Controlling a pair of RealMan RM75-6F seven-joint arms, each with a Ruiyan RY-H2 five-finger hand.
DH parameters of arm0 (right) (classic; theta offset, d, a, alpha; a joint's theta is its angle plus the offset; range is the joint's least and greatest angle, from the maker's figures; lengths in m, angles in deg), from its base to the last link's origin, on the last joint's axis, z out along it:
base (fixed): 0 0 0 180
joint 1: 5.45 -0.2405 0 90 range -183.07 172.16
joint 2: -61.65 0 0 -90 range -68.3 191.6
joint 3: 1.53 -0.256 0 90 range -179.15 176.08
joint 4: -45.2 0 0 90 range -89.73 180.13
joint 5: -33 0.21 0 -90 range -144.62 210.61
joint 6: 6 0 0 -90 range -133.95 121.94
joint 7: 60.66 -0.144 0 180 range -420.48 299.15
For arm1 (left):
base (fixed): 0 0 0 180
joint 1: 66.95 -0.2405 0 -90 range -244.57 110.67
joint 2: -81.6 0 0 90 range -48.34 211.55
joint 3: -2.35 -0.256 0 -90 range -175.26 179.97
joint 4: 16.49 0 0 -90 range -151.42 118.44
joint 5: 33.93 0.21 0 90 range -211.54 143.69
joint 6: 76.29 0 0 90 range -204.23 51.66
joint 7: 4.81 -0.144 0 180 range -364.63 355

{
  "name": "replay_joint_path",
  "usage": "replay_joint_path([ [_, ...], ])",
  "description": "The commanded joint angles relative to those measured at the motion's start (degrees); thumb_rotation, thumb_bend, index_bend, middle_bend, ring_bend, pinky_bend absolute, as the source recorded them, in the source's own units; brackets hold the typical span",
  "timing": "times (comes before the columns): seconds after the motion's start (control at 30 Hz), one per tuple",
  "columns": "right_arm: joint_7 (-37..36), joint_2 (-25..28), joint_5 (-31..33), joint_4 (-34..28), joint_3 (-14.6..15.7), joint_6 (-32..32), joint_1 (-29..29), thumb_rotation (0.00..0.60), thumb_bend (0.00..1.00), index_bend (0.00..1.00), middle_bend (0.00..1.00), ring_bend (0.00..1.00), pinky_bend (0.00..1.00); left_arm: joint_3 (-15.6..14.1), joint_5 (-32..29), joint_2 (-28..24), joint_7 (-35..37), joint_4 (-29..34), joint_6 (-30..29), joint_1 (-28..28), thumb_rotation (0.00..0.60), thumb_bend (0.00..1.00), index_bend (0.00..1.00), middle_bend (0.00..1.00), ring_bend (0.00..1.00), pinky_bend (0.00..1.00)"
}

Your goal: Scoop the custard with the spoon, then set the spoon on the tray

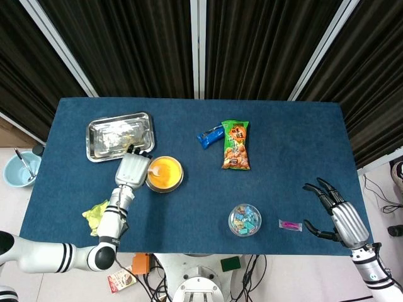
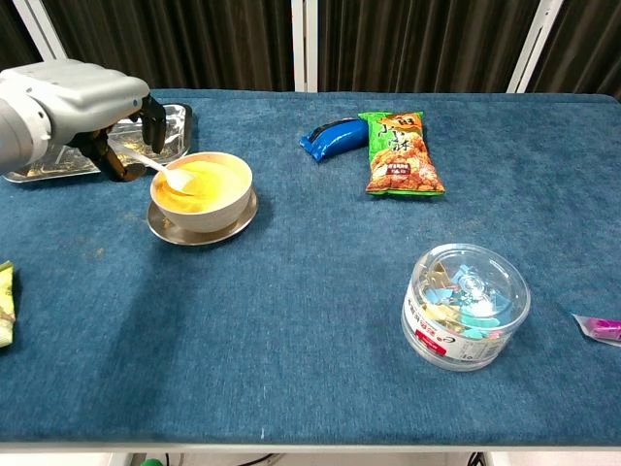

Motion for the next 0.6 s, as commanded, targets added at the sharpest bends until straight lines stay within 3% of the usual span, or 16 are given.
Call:
replay_joint_path([
  [0.03, -0.2, -0.1, 0.1, 0.2, -0.1, -0.3, -0.2, 0.6, 0.31, 0.11, 0.19, 0.01, 0.13, -0.1, 0.1, 0.4, 0.0, -0.6, -0.1, 0.0, 0.6, 0.35, 0.44, 0.35, 0.22, 0.16],
  [0.6, -0.3, -0.2, 0.5, 0.2, -0.1, -0.5, -0.5, 0.6, 0.31, 0.11, 0.19, 0.01, 0.13, 0.1, 0.2, 0.7, -0.3, -1.0, -0.7, -0.3, 0.6, 0.35, 0.51, 0.37, 0.22, 0.16],
])
